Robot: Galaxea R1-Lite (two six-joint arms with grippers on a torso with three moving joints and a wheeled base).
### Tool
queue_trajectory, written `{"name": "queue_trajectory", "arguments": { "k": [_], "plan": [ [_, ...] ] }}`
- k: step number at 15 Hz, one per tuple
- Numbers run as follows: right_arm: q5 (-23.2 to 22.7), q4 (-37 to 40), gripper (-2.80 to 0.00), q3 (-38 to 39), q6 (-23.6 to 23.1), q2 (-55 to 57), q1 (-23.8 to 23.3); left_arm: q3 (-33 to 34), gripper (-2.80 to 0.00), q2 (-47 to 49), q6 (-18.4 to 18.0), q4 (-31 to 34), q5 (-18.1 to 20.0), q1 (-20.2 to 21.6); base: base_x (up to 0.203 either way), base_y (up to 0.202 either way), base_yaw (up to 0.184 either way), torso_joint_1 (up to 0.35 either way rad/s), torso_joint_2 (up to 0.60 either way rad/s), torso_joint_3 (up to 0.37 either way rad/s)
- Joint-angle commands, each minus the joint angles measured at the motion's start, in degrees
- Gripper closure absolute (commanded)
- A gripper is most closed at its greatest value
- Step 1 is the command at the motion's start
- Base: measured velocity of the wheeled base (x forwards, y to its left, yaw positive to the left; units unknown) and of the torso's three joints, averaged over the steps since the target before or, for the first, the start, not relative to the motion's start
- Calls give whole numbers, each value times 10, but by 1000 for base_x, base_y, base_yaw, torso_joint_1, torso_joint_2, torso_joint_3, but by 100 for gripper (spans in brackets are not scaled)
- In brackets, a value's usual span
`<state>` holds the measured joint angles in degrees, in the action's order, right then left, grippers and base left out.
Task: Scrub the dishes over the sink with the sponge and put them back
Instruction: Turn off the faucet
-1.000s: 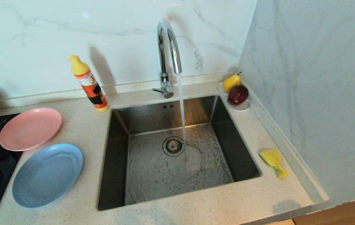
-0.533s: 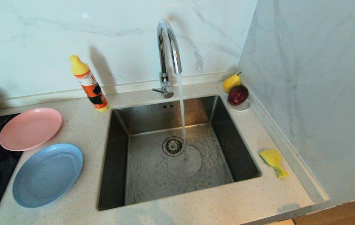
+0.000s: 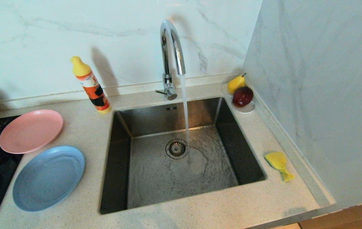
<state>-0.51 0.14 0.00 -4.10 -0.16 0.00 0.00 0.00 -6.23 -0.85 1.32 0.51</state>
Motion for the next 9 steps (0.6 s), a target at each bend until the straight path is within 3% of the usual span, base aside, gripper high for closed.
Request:
{"name": "queue_trajectory", "arguments": {
  "k": [1, 9],
  "plan": [
    [0, 0, 0, 0, 0, 1, 0, 11, 0, 1, -8, 1, -1, 0, 0, 0, 0, 0, 0, 0],
    [0, 0, 0, 1, 0, 1, 0, 1, 0, 1, -4, -4, 5, 1, 0, 0, 0, 0, 0, 0]
  ]
}}
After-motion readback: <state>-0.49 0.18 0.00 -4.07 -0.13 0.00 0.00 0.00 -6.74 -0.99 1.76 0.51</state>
